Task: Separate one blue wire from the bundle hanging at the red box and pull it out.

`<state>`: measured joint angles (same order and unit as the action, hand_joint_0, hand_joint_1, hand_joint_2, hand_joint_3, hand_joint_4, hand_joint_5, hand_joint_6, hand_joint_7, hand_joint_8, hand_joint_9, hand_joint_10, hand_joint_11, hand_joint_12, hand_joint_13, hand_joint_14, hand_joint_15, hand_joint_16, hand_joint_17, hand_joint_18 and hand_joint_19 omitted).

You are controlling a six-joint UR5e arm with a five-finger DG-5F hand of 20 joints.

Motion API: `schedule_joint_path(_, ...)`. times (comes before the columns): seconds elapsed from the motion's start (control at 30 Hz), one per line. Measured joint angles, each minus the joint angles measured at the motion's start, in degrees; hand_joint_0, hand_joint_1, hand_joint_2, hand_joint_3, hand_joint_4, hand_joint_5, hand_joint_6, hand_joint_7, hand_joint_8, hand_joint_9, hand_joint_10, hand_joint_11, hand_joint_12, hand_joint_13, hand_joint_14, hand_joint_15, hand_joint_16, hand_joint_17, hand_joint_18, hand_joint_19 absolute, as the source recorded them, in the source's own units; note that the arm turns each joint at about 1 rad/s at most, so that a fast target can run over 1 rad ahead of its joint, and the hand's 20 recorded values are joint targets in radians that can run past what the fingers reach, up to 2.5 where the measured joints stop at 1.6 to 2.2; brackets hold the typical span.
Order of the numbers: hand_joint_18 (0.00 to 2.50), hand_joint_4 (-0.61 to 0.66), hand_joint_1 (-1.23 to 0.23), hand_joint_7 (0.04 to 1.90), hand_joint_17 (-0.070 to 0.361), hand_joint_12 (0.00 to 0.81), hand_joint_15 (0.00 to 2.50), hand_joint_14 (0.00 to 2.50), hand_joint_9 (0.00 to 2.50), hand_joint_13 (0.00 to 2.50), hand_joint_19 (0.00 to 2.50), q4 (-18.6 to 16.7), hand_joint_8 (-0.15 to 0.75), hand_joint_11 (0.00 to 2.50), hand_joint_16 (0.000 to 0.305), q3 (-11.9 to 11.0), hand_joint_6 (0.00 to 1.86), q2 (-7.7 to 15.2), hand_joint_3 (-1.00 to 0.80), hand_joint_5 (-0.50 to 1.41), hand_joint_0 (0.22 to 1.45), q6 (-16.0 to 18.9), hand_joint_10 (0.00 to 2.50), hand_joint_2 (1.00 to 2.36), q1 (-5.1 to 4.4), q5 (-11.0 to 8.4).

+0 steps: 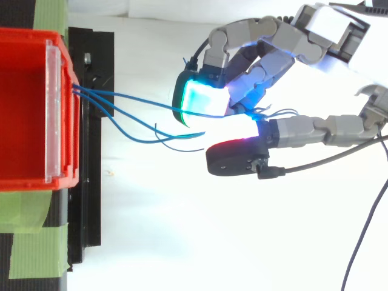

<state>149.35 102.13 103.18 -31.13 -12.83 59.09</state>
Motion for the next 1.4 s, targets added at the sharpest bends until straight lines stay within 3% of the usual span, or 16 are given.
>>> schedule_joint_path(0.2, 0.41, 0.17, -0.94, 1.29, 0.135, 0.359, 1.78, 0.0, 0.63, 0.98, 0.67, -0.02, 0.285, 1.03, 0.06, 0.0, 0.74, 0.0, 0.04, -0.25, 0.61, 0.09, 0.02, 1.03, 0.0, -0.02)
schedule_joint_path(0.53, 0.43, 0.16, -0.97, 1.3, 0.136, 0.364, 1.78, 0.0, 0.57, 0.94, 0.68, 0.0, 0.282, 1.05, 0.06, 0.0, 0.73, -0.02, 0.01, -0.26, 0.63, 0.1, 0.02, 1.04, 0.0, -0.03)
schedule_joint_path(0.67, 0.4, 0.16, -0.99, 1.3, 0.139, 0.369, 1.77, 0.0, 0.46, 0.89, 0.68, 0.05, 0.279, 1.05, 0.062, 0.0, 0.73, -0.02, -0.08, -0.28, 0.6, 0.1, 0.02, 1.03, -0.01, -0.03)
schedule_joint_path(0.87, 0.42, 0.2, -0.92, 1.25, 0.142, 0.389, 1.72, 0.1, 0.57, 0.93, 0.71, -0.22, 0.311, 1.06, 0.063, 0.0, 0.74, -0.01, -0.27, -0.26, 0.53, 0.06, 0.02, 1.02, -0.01, 0.03)
schedule_joint_path(0.97, 0.46, 0.23, -0.81, 1.22, 0.145, 0.395, 1.65, 0.18, 0.63, 0.96, 0.72, -0.47, 0.333, 1.03, 0.064, 0.0, 0.74, 0.0, -0.35, -0.25, 0.5, -0.06, 0.02, 1.01, -0.01, 0.05)
schedule_joint_path(1.2, 0.5, 0.27, -0.69, 1.19, 0.144, 0.4, 1.59, 0.25, 0.75, 1.02, 0.75, -0.46, 0.361, 1.04, 0.064, 0.0, 0.75, 0.0, -0.41, -0.24, 0.48, 0.01, 0.02, 1.01, 0.0, -0.01)
schedule_joint_path(1.4, 0.56, 0.24, -0.7, 1.17, 0.129, 0.359, 1.65, 0.15, 0.84, 1.11, 0.77, -0.53, 0.342, 1.07, 0.057, 0.0, 0.76, 0.0, -0.33, -0.22, 0.55, -0.02, 0.02, 1.01, 0.0, -0.03)
